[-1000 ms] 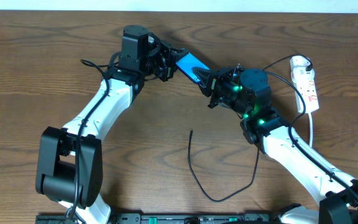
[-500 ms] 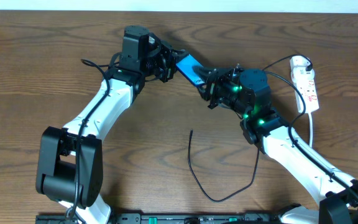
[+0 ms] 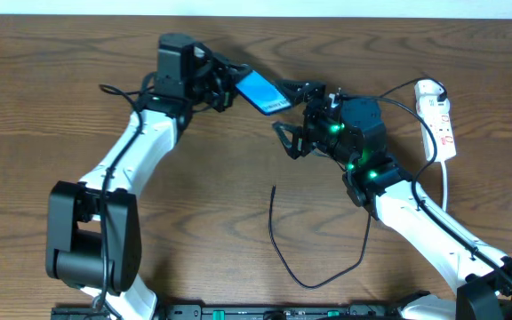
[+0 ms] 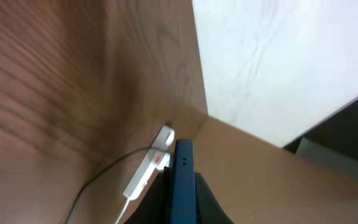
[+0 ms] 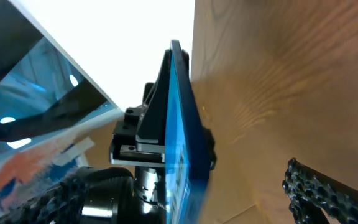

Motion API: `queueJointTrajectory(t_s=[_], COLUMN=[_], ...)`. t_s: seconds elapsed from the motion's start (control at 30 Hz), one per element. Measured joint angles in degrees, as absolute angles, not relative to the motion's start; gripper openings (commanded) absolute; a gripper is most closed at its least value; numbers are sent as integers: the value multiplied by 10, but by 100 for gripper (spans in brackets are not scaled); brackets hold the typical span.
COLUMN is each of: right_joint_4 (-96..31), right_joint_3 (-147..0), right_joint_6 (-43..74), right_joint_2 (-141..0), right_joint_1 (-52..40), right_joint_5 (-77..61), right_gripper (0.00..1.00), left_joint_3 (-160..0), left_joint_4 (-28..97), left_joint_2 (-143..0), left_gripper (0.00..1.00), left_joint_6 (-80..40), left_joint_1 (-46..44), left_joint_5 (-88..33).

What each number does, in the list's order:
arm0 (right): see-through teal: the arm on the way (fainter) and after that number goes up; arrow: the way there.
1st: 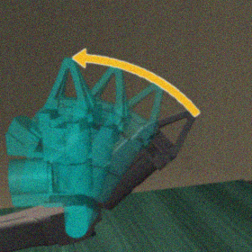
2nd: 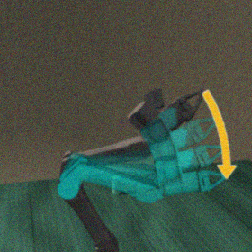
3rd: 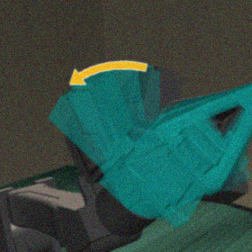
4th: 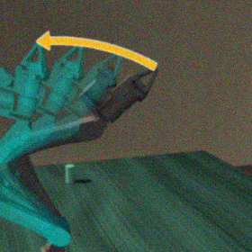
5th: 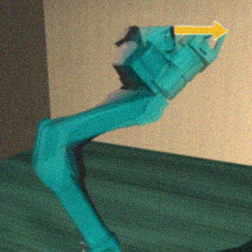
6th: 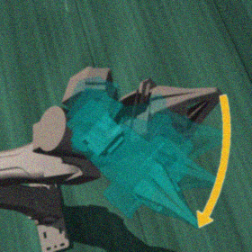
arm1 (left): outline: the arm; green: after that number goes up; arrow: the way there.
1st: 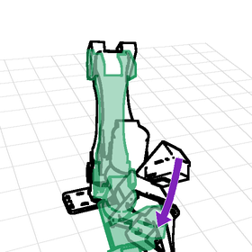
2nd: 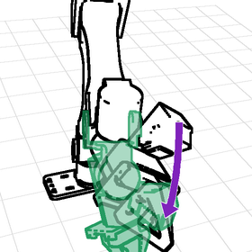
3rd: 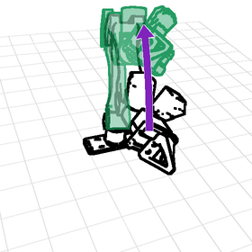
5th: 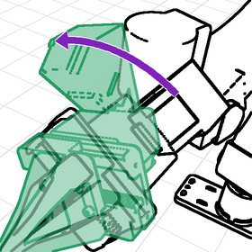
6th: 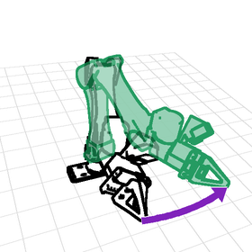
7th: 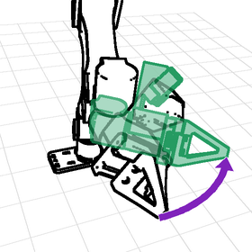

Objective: Plug charger to phone and switch on socket
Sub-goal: 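Open the right gripper and pull the phone left with the left gripper, then swing the right arm left and lower its gripper toward the cable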

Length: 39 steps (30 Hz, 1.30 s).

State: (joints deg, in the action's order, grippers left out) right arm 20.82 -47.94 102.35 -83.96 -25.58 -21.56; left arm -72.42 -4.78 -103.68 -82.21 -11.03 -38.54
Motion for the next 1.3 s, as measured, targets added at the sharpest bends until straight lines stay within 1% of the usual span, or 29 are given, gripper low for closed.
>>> queueJointTrajectory(t_s=[0.17, 0.33, 0.47, 0.6, 0.7, 0.87, 1.0, 1.1, 1.3], right_joint_4=[195, 190, 184, 185, 185, 185, 183, 154, 4], right_joint_3=[-479, -479, -479, -479, -479, -479, -480, -494, -579], right_joint_6=[976, 907, 849, 795, 751, 682, 639, 611, 545], right_joint_2=[-840, -840, -840, -840, -840, -840, -840, -840, -840], right_joint_1=[-256, -253, -238, -223, -220, -218, -217, -215, -215], right_joint_5=[-193, -174, -168, -164, -160, -160, -162, -169, -176], right_gripper=[99, 99, 99, 93, 91, 92, 92, 92, 92], left_joint_3=[-724, -724, -724, -724, -724, -724, -724, -724, -724], left_joint_4=[-48, -48, -48, -34, 9, 84, 121, 137, 166], left_joint_2=[-1037, -1037, -1037, -1037, -1037, -1037, -1037, -1037, -1037], left_gripper=[8, 7, 7, 7, 7, 7, 7, 7, 7], left_joint_6=[-796, -751, -676, -585, -519, -405, -330, -282, -198], left_joint_1=[-68, -20, 19, 51, 67, 84, 89, 90, 90], left_joint_5=[-406, -452, -503, -562, -595, -617, -623, -626, -629])
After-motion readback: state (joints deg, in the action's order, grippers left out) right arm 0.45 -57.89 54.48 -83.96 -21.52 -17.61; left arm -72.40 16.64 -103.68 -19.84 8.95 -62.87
